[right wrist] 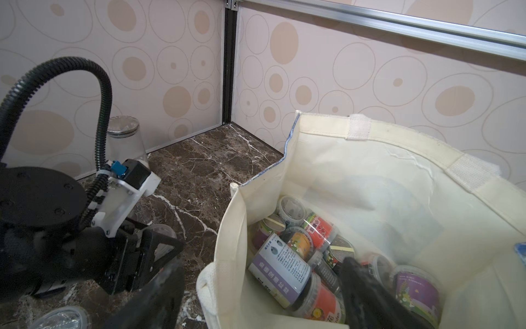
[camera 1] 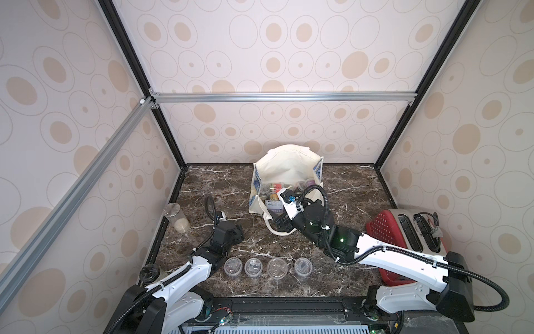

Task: Take out the seed jars from the canvas bag
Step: Place the seed jar at the center of the board.

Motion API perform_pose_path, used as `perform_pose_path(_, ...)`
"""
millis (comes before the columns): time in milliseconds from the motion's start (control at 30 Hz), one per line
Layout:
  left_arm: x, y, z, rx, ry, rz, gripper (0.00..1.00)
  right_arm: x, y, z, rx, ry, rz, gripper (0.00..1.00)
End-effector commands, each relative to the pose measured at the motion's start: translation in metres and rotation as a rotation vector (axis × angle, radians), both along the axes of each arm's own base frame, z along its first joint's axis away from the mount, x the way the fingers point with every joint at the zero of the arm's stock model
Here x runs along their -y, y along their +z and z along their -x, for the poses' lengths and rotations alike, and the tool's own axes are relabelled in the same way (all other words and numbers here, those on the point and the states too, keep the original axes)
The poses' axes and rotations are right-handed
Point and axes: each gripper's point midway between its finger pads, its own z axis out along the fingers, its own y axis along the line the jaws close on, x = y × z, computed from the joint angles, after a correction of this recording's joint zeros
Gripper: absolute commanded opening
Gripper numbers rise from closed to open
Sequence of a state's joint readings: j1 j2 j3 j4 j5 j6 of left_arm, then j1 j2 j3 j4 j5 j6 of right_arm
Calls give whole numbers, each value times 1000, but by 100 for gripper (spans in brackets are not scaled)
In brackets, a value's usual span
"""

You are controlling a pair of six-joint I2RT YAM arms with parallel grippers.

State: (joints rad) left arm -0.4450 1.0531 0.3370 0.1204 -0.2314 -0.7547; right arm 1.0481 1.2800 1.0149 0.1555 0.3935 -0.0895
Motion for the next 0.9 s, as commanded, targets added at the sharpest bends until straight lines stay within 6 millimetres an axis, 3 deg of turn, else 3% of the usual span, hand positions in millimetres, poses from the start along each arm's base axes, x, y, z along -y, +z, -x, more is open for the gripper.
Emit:
perform_pose_path(0, -10, 6, -4, 48, 44, -55, 73, 1, 6, -3, 3, -27, -10, 88)
perform_pose_path(167, -20, -4, 7, -4, 60, -100, 97, 0, 0, -5, -16, -34, 15, 90)
perform_pose_path(333, -16, 19, 8, 33, 71, -30, 98, 5, 0, -14, -70, -55, 13, 91)
perform_pose_path(533, -7, 95, -1, 167, 9, -7, 98, 30, 4, -45, -221, -130, -36, 91)
perform_pose_path(667, 23, 151, -8, 294, -159, 43, 98, 50, -10, -67, -390, -200, -12, 90)
perform_pose_path(867, 75, 201, -23, 358, -397, 126, 98, 83, -26, -78, -500, -337, 52, 91)
